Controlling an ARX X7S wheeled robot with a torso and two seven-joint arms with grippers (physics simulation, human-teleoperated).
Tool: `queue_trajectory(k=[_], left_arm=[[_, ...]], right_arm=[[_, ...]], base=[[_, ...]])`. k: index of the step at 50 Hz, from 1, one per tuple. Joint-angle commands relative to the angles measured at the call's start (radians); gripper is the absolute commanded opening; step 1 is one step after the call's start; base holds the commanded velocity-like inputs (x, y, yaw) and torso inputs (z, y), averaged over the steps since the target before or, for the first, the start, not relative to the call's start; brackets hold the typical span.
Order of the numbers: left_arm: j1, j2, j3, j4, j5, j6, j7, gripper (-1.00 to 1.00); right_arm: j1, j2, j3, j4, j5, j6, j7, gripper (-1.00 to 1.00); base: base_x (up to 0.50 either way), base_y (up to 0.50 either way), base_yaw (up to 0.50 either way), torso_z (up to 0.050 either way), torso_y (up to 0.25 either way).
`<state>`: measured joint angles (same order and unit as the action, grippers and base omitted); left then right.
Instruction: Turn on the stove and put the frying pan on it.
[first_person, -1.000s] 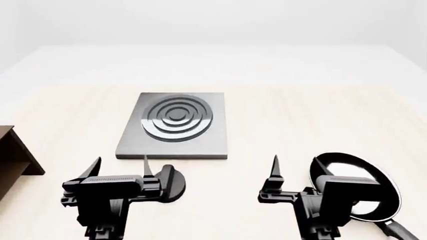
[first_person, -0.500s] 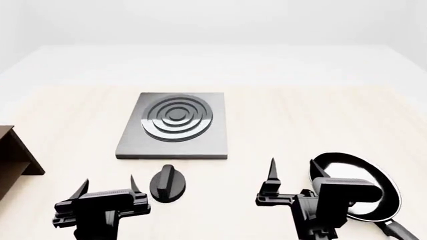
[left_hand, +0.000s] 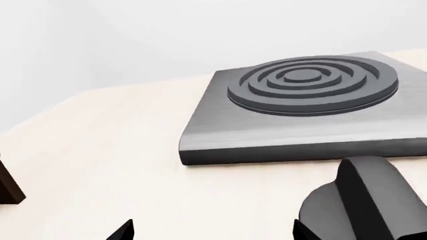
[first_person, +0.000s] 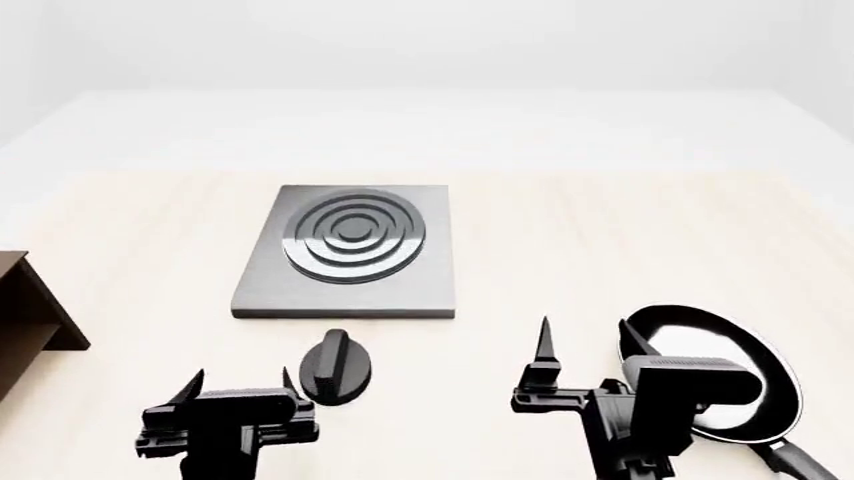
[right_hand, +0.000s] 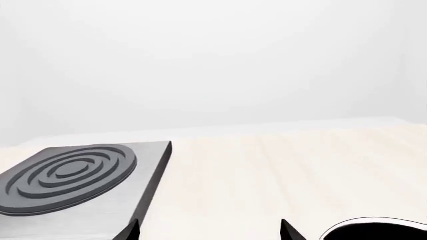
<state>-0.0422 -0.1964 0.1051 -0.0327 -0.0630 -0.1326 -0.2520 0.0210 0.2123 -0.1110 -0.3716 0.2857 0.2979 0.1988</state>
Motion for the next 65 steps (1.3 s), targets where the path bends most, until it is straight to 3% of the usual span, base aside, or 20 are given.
queue_trajectory(k=[1,10,11,13,29,44,55,63,65], left_arm=[[-0.022,0.006,0.058,-0.006,0.015,-0.032,0.022,1.0],[-0.055,0.02,0.174,0.029,0.022,-0.085,0.111,1.0],[-0.019,-0.03,0.024,0.179,-0.128,-0.134,0.114,1.0],[-0.01,-0.035,-0.002,0.471,-0.177,-0.15,0.107,1.0],[0.024,-0.063,-0.068,0.494,-0.197,-0.16,0.068,1.0],[0.042,-0.092,-0.061,0.532,-0.162,-0.159,0.05,1.0],[0.058,-0.09,-0.065,0.506,-0.176,-0.133,0.055,1.0],[0.062,-0.092,-0.071,0.502,-0.192,-0.12,0.059,1.0],[0.064,-0.093,-0.072,0.502,-0.192,-0.116,0.059,1.0]], right_arm=[[0.003,0.011,-0.002,0.005,0.011,-0.005,0.008,1.0],[0.002,0.017,0.004,0.004,0.02,-0.011,0.013,1.0],[-0.011,0.029,-0.037,-0.01,-0.025,-0.028,0.007,1.0],[-0.013,0.03,-0.043,-0.017,-0.021,-0.024,0.003,1.0],[0.032,0.058,-0.046,-0.108,-0.011,0.125,0.061,1.0],[0.136,0.16,0.018,-0.275,0.184,0.377,0.003,1.0],[0.283,0.246,0.127,-0.44,0.349,0.67,0.058,1.0],[0.341,0.323,0.127,-0.513,0.375,0.761,0.066,1.0],[0.394,0.341,0.144,-0.518,0.415,0.858,0.089,1.0]], base=[[0.0,0.0,0.0,0.0,0.0],[0.0,0.0,0.0,0.0,0.0],[0.0,0.0,0.0,0.0,0.0],[0.0,0.0,0.0,0.0,0.0],[0.0,0.0,0.0,0.0,0.0],[0.0,0.0,0.0,0.0,0.0],[0.0,0.0,0.0,0.0,0.0],[0.0,0.0,0.0,0.0,0.0],[0.0,0.0,0.0,0.0,0.0]])
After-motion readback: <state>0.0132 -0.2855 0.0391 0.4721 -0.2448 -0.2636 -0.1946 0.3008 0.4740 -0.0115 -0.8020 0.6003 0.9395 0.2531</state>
